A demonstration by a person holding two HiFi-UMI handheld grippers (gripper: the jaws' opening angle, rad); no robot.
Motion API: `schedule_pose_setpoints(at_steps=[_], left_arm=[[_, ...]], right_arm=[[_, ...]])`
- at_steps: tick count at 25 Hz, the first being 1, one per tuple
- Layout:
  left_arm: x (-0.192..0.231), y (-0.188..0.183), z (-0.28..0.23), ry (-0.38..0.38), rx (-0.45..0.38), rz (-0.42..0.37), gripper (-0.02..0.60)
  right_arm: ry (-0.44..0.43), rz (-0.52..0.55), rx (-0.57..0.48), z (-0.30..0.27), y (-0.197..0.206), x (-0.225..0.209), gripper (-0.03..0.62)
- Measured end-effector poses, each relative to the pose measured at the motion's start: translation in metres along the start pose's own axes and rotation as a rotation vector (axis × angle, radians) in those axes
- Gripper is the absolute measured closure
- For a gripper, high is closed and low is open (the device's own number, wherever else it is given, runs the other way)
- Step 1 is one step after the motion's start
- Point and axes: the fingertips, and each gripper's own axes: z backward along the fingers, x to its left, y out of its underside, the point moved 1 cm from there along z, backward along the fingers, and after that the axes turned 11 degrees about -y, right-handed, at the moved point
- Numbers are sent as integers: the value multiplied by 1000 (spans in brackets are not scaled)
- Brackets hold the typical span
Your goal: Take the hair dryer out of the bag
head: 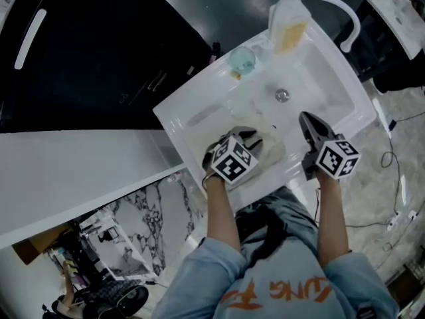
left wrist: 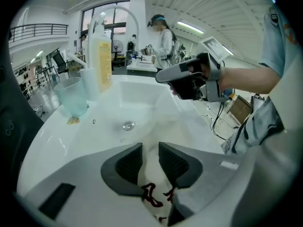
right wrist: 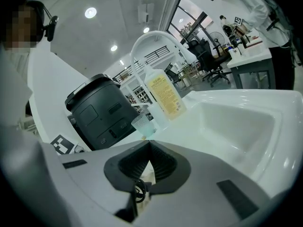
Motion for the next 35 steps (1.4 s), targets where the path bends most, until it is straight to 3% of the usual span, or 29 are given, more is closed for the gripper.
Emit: schedule_pose_setpoints(at_steps=[4,10,14,18,23,29,35], left_arm=[[-2,5,-2,-21,22,-52,553],[-4,5,3,-10,-18,-74,574],[2,-1,26,-13,-104,-34,575],[-4,-12,56,26,-242,46,574],[8,-10,83,-36,-343,145,575],[15,-1,102,-120,-353,162,574],[18,8,114,-181,-328,203,574]], right_arm=[[-7,8,14,-7,2,9,594],[-16,39,45,-15,7,23,594],[-20,62,61,-21,9,33,594],[-51,81,65,-33,7,45,594],[-51,156,93,-41,5,54,594],[-73,256,185,-49,8,56,594],[-155,336,301,-68,13,56,592]])
